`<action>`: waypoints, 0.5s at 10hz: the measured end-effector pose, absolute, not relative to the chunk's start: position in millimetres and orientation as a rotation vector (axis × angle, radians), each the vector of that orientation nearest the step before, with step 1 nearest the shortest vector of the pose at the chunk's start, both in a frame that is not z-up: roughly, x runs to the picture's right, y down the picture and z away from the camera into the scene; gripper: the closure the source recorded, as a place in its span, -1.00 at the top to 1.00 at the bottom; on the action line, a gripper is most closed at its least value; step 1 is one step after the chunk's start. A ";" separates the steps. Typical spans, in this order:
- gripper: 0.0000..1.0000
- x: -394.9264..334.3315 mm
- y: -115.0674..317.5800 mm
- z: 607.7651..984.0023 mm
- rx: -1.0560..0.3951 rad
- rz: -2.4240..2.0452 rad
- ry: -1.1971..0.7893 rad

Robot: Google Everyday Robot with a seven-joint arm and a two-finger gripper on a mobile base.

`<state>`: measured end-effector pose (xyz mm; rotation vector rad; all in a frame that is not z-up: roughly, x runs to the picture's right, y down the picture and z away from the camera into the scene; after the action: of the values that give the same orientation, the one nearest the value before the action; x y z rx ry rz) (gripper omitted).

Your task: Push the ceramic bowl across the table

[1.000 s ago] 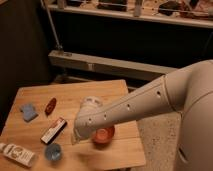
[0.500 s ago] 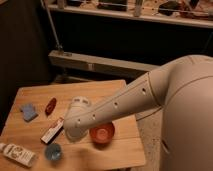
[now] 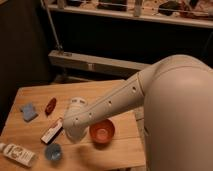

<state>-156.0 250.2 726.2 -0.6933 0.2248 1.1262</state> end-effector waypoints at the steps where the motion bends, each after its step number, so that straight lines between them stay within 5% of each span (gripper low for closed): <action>1: -1.00 -142.1 250.5 748.3 -0.680 1.149 0.278; 5: -1.00 -69.0 224.1 767.3 -0.532 1.259 0.455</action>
<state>-69.0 224.1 767.3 -0.5317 0.4554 1.2588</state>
